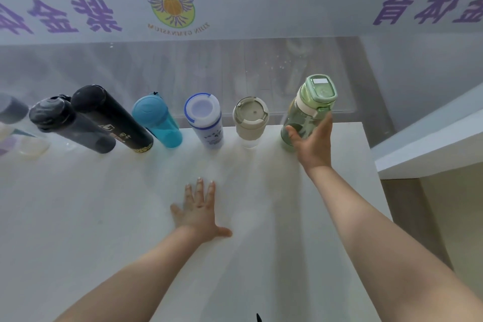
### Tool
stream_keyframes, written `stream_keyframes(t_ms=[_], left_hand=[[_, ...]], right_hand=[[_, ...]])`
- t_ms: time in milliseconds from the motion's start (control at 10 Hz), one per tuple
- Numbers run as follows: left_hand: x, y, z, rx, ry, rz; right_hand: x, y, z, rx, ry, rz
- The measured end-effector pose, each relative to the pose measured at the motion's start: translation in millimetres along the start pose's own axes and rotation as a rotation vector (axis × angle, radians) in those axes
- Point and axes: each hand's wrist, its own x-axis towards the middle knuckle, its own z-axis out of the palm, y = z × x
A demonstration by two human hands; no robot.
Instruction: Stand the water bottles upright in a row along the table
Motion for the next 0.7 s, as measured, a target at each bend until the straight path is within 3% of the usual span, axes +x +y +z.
stream_keyframes(t_ms=[500, 700], left_hand=[[-7, -3, -1, -0.035, 0.058, 0.014], [-16, -9, 9, -0.006, 0.184, 0.060]], right_hand=[[1, -11, -6, -0.042, -0.064, 0.052], [-7, -26, -26, 0.015, -0.060, 0.052]])
